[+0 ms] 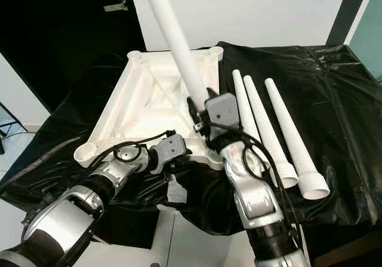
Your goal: Building children table
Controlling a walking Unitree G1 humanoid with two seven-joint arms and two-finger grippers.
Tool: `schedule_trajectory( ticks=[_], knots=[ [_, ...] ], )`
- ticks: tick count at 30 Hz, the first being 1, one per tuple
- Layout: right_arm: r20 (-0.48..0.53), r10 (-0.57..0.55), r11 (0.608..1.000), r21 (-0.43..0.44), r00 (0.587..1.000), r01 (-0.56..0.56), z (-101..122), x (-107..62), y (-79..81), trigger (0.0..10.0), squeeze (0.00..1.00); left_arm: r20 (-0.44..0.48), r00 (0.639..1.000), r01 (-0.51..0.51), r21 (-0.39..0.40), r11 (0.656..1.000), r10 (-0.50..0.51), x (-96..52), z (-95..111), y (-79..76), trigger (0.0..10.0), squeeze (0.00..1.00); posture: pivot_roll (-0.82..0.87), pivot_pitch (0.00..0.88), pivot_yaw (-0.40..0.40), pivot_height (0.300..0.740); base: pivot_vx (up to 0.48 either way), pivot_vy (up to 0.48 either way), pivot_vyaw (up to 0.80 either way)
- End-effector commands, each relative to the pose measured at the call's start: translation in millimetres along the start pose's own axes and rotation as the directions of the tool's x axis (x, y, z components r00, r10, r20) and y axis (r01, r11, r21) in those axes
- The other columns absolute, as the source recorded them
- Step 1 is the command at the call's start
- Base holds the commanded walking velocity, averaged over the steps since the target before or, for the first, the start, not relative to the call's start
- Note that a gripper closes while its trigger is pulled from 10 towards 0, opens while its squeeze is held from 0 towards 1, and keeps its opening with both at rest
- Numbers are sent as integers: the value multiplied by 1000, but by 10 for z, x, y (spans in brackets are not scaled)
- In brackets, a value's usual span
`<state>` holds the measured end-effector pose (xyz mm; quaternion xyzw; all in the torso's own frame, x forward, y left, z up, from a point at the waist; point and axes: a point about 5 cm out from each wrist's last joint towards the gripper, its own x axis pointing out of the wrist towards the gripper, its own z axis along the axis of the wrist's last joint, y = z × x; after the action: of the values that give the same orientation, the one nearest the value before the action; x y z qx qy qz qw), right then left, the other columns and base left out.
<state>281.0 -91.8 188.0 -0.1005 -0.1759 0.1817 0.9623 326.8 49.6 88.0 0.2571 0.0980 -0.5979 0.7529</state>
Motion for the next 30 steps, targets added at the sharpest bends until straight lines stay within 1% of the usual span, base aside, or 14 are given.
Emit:
schedule_trajectory(
  ticks=[1, 2, 3, 5, 7, 9, 11, 14, 16, 18, 22, 23, 27, 30],
  knots=[
    [8, 17, 1000, 18, 1000, -18, 13, -5, 19, 10000, 0, -50, 996, 72, -86, 994, -76, 96, -191, -239, 10000, 0, -116, 0, 71, 740, 0, 0, 0],
    [-6, 21, 999, 29, 1000, -21, -7, -56, 1, 10000, 0, -50, 996, 72, -88, 994, -76, 97, -194, -244, 10000, 0, -118, 0, 69, 740, 0, 0, 0],
    [-26, -5, 999, 35, 1000, 6, -39, -159, -80, 10000, 0, -48, 996, 71, -91, 993, -75, 96, -197, -248, 10000, 0, -123, 0, 69, 740, 0, 0, 0],
    [-61, -53, 999, 4, 997, 54, -109, -345, -211, 10000, 0, -46, 996, 69, -96, 993, -74, 91, -203, -252, 10000, 0, -127, 0, 71, 740, 0, 0, 0],
    [-61, -53, 999, 4, 997, 54, -109, -345, -211, 10000, 0, -46, 996, 69, -96, 993, -74, 91, -203, -252, 10000, 0, -127, 0, 71, 740, 0, 0, 0],
    [-77, -73, 997, -35, 994, 70, -168, -453, -261, 10000, 0, -47, 996, 69, -98, 993, -74, 87, -209, -253, 10000, 0, -136, 0, 78, 740, 0, 0, 0],
    [-79, -78, 996, -53, 994, 74, -197, -493, -268, 10000, 0, -47, 996, 71, -98, 993, -76, 87, -210, -256, 10000, 0, -145, 0, 82, 740, 0, 0, 0],
    [-79, -78, 996, -53, 994, 74, -197, -493, -268, 10000, 0, -47, 996, 71, -98, 993, -76, 87, -210, -256, 10000, 0, -145, 0, 82, 740, 0, 0, 0],
    [-81, -82, 995, -68, 993, 77, -232, -525, -268, 10000, 0, -48, 996, 73, -97, 993, -78, 91, -209, -260, 10000, 0, -148, 0, 84, 740, 0, 0, 0],
    [-94, -92, 994, -68, 991, 86, -321, -604, -258, 10000, 0, -43, 996, 74, -95, 993, -79, 100, -189, -255, 10000, 0, -145, 0, 87, 740, 0, 0, 0],
    [-97, -88, 995, -58, 991, 83, -346, -603, -232, 10000, 0, -44, 996, 72, -93, 993, -76, 99, -183, -247, 10000, 0, -142, 0, 88, 740, 0, 0, 0],
    [-81, -64, 997, -45, 995, 60, -325, -518, -191, 10000, 0, -47, 996, 69, -92, 993, -73, 91, -187, -240, 10000, 0, -140, 0, 87, 740, 0, 0, 0],
    [-75, -46, 998, -34, 996, 43, -316, -473, -169, 10000, 0, -47, 996, 67, -93, 993, -72, 88, -188, -238, 10000, 0, -140, 0, 87, 740, 0, 0, 0],
    [-81, 59, 997, 58, 995, -55, -352, -342, -53, 10000, 0, -46, 997, 64, -97, 993, -68, 95, -191, -249, 10000, 0, -123, 0, 74, 740, 0, 0, 0]
  ],
)
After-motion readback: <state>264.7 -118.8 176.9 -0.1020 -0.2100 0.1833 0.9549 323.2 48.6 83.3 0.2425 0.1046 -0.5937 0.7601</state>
